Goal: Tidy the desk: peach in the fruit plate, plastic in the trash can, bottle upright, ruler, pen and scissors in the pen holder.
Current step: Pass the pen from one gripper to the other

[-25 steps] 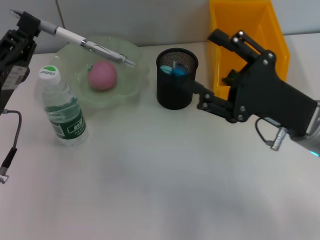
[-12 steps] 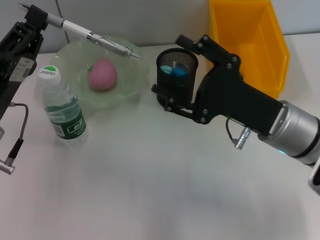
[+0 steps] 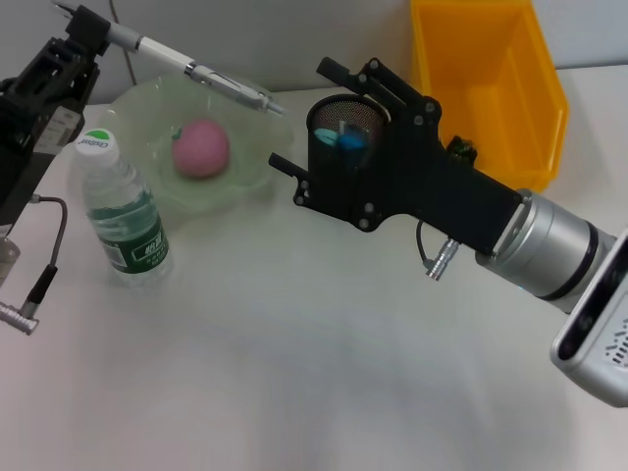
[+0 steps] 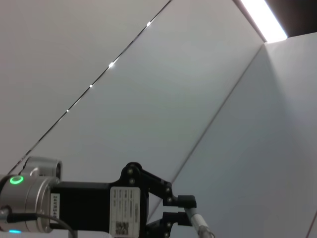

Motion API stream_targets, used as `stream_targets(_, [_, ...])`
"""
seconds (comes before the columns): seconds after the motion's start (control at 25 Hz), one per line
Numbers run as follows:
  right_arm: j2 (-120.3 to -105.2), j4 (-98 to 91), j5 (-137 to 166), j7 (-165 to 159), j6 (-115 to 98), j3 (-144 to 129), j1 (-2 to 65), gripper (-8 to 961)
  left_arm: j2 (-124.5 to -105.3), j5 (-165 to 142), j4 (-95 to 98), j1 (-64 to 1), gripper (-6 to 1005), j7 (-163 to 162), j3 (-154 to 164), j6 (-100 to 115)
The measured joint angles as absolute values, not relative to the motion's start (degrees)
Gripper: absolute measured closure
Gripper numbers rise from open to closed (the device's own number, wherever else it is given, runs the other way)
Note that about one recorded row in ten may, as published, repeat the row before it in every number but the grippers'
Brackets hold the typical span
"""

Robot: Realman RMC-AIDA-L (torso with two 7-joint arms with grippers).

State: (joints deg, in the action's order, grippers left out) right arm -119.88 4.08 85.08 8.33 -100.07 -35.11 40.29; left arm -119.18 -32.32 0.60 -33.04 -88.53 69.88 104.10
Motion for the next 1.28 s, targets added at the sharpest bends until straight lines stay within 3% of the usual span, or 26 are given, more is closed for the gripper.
stream_targets(1.28, [-119.88, 5.5, 85.1, 12.1, -94.7, -35.1, 44.3, 243, -119.18, -32.4, -0.7, -33.7, 835, -90.0, 71.3, 101.2])
